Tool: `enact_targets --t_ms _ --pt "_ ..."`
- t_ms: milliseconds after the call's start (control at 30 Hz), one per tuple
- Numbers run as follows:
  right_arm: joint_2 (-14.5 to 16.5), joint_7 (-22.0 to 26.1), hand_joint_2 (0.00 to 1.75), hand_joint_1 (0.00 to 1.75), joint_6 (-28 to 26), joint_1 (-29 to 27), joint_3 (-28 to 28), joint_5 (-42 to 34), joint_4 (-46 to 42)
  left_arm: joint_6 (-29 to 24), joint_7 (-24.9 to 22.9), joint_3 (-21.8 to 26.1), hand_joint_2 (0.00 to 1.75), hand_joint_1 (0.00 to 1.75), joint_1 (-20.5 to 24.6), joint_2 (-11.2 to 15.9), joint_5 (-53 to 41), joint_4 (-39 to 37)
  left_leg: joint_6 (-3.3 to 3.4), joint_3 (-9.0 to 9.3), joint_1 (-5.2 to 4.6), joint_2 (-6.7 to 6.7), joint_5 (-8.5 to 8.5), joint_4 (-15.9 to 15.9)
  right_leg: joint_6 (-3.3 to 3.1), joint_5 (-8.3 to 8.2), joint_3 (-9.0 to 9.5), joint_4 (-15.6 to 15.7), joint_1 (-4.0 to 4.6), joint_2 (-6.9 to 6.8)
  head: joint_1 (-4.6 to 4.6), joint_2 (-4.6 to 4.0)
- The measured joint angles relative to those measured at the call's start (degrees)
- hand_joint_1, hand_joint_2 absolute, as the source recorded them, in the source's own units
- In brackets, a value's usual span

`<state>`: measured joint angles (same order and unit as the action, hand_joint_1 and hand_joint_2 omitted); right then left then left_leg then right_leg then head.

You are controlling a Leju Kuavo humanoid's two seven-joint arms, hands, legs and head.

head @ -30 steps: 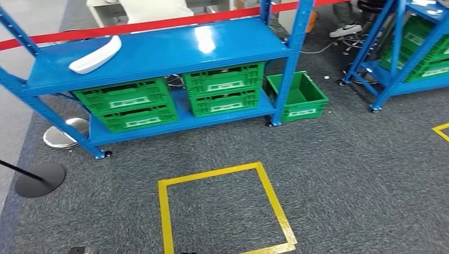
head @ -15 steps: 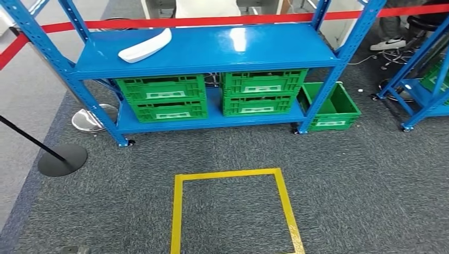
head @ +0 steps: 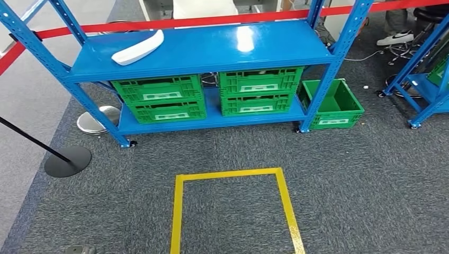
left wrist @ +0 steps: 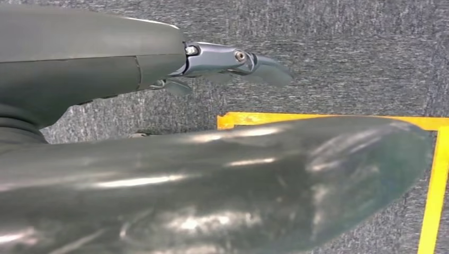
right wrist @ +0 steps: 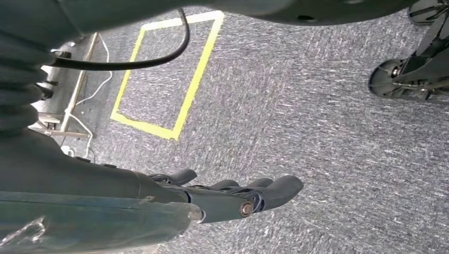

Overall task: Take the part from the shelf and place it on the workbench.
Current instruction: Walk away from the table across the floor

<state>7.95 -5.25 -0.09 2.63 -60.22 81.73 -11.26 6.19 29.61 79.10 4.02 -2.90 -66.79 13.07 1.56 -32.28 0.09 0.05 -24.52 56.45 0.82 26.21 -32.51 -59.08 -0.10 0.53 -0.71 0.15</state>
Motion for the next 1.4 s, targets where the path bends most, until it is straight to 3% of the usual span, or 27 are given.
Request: enact_targets --t_ms 100,167,200,633,667,700,767,833,1067,1200,1400 --pt "0.0 0.5 0.00 0.00 0.0 0.0 -0.1 -0.2 0.0 0.0 -0.2 0.0 0.00 0.00 0.0 -0.1 0.0 0.0 -2.31 0.01 0.21 0.00 0.30 -0.4 -0.05 -0.03 -0.19 -0.1 0.10 -0.03 -0.03 0.00" --pt "-0.1 0.8 0.00 0.00 0.1 0.0 -0.2 -0.2 0.0 0.0 -0.4 0.0 0.00 0.00 -0.1 -0.2 0.0 0.0 -3.47 0.01 0.32 0.00 0.32 -0.5 -0.05 -0.03 -0.25 -0.1 0.12 -0.05 -0.03 0.00" --pt "-0.1 0.9 0.00 0.00 0.1 -0.1 -0.3 -0.2 0.0 0.0 -0.5 0.0 0.00 0.00 -0.1 -0.3 0.0 0.0 -3.70 0.00 0.34 0.00 0.31 -0.5 -0.04 -0.04 -0.26 -0.1 0.12 -0.06 -0.04 0.00" --pt "-0.2 0.4 0.00 0.00 0.9 -0.2 -0.5 -0.2 0.0 -0.4 -2.1 0.0 0.00 0.00 -0.2 -0.5 0.4 0.0 -3.61 -0.10 0.04 0.00 0.24 -0.5 0.48 -0.37 -0.11 0.3 -0.22 -0.08 -0.06 0.00" --pt "-0.2 0.2 0.00 0.07 0.9 -0.2 -0.5 -0.2 0.0 -0.4 -2.4 0.1 0.00 0.44 -0.2 -0.5 0.9 0.0 -3.59 -0.10 0.02 0.00 0.24 -0.5 0.49 -0.37 -0.11 0.3 -0.24 -0.08 -0.06 0.00" --pt "-0.2 0.0 0.00 0.22 0.9 -0.2 -0.5 -0.4 0.0 -0.3 -2.7 0.3 0.00 0.87 -0.2 -0.5 1.5 0.0 -3.57 -0.10 0.00 0.00 0.24 -0.5 0.50 -0.38 -0.11 0.3 -0.26 -0.08 -0.06 0.00" --pt "-0.2 0.1 0.00 1.10 0.7 -0.2 -0.7 -1.1 0.0 0.0 -2.6 0.9 0.00 1.75 -0.2 -0.4 3.0 0.0 -3.56 -0.10 -0.02 0.00 0.24 -0.4 0.50 -0.38 -0.12 0.3 -0.27 -0.08 -0.06 0.00" --pt "-0.2 1.2 0.00 1.75 0.5 -0.1 -1.3 -2.7 0.0 0.8 -1.5 1.5 0.00 1.75 -0.2 -0.4 4.1 0.0 -3.55 -0.10 -0.02 0.00 0.25 -0.4 0.50 -0.38 -0.12 0.3 -0.28 -0.08 -0.06 0.00" --pt "-0.2 5.9 0.00 1.75 0.9 0.1 -4.8 -7.3 0.0 2.0 1.6 2.6 0.00 1.75 -0.1 -0.2 5.2 0.0 -3.53 -0.10 -0.03 0.00 0.26 -0.4 0.50 -0.38 -0.12 0.3 -0.28 -0.08 -0.06 0.00" --pt "-0.2 9.7 0.00 0.93 1.8 0.1 -6.0 -8.6 0.0 2.0 2.6 2.6 0.00 1.75 -0.1 -0.1 5.1 0.0 -3.53 -0.10 -0.03 0.00 0.26 -0.4 0.50 -0.38 -0.12 0.3 -0.29 -0.08 -0.05 0.00" --pt "-0.2 14.7 0.00 0.93 1.2 0.2 -7.1 -9.5 0.0 1.4 3.4 2.6 0.00 1.75 0.0 -0.1 5.2 0.0 -3.52 -0.10 -0.05 0.00 0.26 -0.4 0.50 -0.38 -0.12 0.3 -0.31 -0.08 -0.06 0.00"
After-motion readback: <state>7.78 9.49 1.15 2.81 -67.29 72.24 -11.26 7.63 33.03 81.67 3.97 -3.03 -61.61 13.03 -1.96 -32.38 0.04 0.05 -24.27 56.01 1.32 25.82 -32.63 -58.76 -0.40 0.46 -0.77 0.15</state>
